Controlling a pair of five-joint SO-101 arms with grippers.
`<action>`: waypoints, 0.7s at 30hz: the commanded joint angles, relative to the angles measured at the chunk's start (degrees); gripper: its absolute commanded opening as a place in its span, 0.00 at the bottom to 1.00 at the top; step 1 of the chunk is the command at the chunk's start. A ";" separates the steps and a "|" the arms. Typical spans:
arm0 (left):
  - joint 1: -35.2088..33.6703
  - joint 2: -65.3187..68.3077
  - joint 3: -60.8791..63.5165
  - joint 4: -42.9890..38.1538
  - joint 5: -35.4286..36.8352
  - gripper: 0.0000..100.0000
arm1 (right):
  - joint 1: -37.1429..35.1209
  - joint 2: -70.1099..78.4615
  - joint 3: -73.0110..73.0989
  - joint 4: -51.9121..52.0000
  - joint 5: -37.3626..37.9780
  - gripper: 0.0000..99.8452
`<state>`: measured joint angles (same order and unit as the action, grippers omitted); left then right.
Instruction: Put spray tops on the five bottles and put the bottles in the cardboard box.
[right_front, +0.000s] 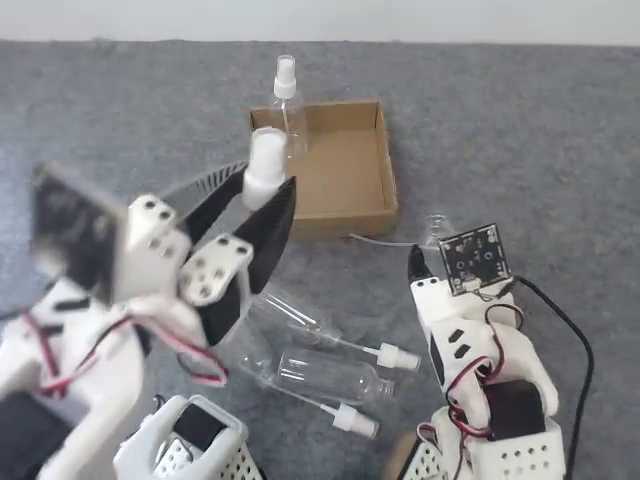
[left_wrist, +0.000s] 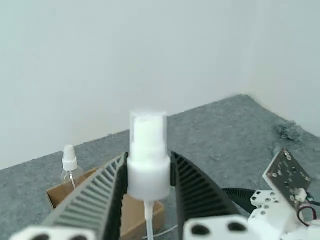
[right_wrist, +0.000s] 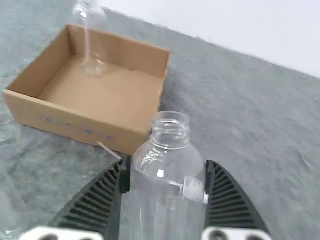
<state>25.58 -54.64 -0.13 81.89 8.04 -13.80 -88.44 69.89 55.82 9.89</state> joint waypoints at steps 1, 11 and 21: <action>-5.01 -5.45 4.70 -6.33 0.70 0.01 | -4.09 -0.57 -0.88 -2.86 -0.26 0.10; -14.33 -17.32 21.32 -18.11 6.15 0.01 | -17.36 -0.31 1.49 -12.18 -0.53 0.10; -14.59 -32.70 41.71 -34.20 14.24 0.01 | -25.36 -0.40 13.27 -28.97 -0.53 0.10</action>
<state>11.34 -82.51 36.09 54.02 18.68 -36.40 -88.44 82.46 32.53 9.89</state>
